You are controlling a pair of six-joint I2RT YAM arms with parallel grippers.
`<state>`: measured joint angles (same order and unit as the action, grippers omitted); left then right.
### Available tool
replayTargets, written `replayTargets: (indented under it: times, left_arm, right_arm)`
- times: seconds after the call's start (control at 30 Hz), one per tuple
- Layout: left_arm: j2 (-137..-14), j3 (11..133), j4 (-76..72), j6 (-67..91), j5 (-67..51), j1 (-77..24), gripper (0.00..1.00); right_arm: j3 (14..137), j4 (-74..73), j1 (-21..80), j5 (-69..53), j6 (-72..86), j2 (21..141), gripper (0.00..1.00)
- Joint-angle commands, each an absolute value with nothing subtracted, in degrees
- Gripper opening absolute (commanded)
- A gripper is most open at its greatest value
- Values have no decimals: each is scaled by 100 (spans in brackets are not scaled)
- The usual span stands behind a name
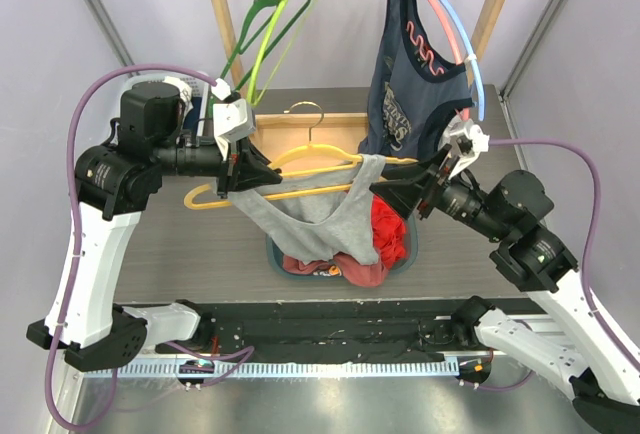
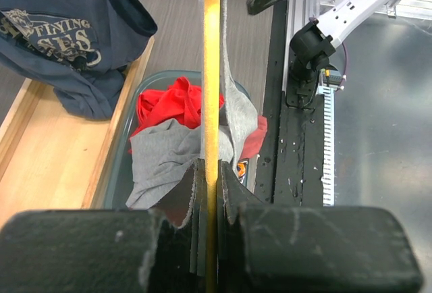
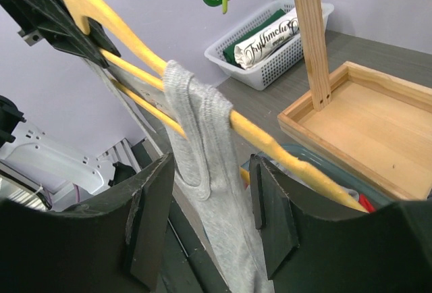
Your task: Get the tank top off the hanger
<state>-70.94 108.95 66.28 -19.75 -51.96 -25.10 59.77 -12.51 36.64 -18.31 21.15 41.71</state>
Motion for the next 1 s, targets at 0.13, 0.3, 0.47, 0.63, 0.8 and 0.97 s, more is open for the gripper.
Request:
replayTargets:
  times: [0.13,0.3,0.47,0.63,0.8,0.97]
  left_arm:
    - [-7005,11048,6363,-1899,-5432,-2496,0]
    - [-7014,11021,6372,-1899,-5432,-2496,0]
    - [-6996,10995,6372,-1907,-5397,-2496,0]
    - [-6987,10942,6381,-1942,-5335,-2496,0]
    - [-6987,10916,6381,-1969,-5274,-2496,0]
    - [-6935,10872,6433,-2048,-5203,-2496,0]
  right_arm:
    - [6029,-757,3665,-2012,2215,4491,52]
    - [6082,-598,3674,-2118,2303,4561,36]
    - [6196,-606,3674,-2268,2373,4535,9]
    - [6302,-948,3665,-2277,2347,4264,1]
    - [6346,-1046,3665,-2110,2399,4043,1]
    - [6512,-1432,3674,-1215,2285,3824,1]
